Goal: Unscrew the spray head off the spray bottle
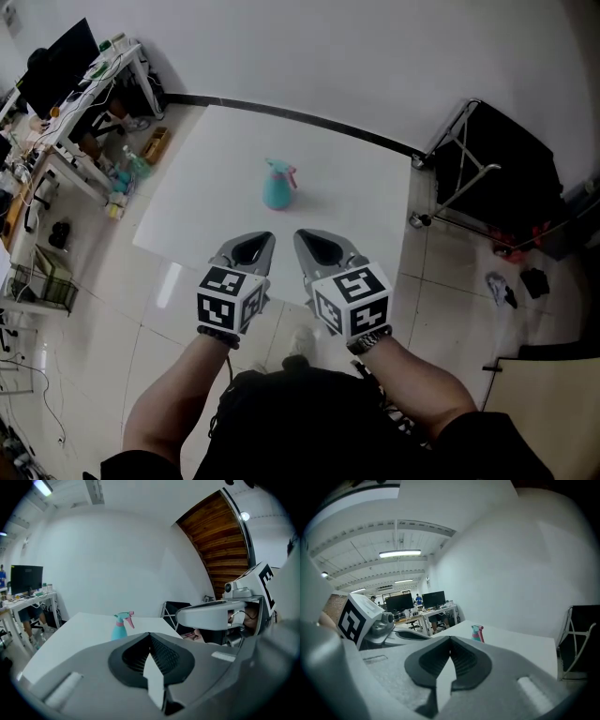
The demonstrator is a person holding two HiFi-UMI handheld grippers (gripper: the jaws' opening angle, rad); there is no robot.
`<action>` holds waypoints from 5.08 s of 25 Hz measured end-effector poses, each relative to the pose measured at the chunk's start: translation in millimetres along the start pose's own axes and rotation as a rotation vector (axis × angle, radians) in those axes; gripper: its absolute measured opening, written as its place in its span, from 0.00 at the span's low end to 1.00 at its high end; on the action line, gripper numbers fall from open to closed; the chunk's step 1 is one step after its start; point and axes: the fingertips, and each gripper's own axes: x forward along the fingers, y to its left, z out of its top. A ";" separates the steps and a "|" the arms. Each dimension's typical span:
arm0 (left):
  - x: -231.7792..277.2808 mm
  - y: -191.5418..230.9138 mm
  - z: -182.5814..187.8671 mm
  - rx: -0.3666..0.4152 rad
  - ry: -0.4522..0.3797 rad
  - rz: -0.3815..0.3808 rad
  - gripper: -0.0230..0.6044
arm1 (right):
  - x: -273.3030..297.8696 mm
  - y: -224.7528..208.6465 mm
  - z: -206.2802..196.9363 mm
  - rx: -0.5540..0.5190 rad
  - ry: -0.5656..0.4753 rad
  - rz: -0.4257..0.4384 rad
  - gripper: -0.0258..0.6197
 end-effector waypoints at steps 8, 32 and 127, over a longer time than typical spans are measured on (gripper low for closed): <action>11.7 -1.0 -1.9 -0.014 0.007 0.033 0.06 | 6.0 -10.1 -4.2 -0.016 0.032 0.044 0.03; 35.8 38.8 -6.4 0.021 0.028 0.059 0.06 | 37.1 -18.7 5.2 -0.043 0.067 0.045 0.03; 210.4 111.9 -98.6 0.401 0.362 -0.227 0.68 | 148.4 -82.4 37.2 -0.221 0.442 0.113 0.32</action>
